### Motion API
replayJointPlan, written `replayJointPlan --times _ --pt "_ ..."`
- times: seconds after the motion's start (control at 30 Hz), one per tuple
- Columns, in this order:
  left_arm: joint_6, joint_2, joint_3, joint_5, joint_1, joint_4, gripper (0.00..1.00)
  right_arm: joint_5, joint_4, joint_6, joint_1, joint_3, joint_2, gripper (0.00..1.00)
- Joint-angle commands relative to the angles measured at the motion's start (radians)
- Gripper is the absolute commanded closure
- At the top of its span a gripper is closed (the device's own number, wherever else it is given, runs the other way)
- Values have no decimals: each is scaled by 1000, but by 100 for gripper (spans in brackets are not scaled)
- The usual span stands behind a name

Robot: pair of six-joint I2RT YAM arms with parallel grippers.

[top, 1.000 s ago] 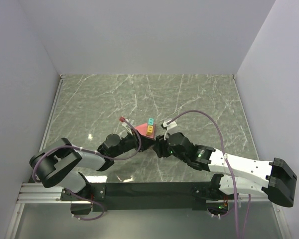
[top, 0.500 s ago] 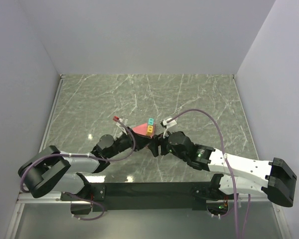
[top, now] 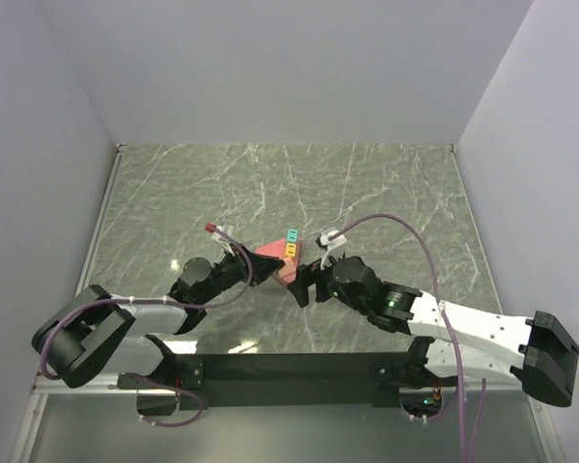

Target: Insert the plug

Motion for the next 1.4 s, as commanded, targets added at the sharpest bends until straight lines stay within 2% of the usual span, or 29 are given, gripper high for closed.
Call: replayJointPlan --times 0.0,0.07,0.27,0.4,0.63,1.07,1.37 --pt "19 -40 -6 -1 14 -2 100 -38 64 -10 -50 -25 -56 6" --pt "34 -78 -12 -22 12 -39 100 -120 98 0 -86 -60 -79 6" --pt "71 -172 -39 8 14 -55 100 -422 319 66 -310 -187 -171 8" --pt "73 -175 -40 72 14 -24 100 -545 400 83 -348 -195 -167 12" --pt "51 -141 -52 171 14 132 100 -800 577 146 -368 -198 -125 18" --pt "54 -178 -46 231 -5 171 100 -894 670 177 -371 -174 5 24" --pt "88 -186 -28 229 -38 142 100 -1006 865 266 -373 -181 94 30"
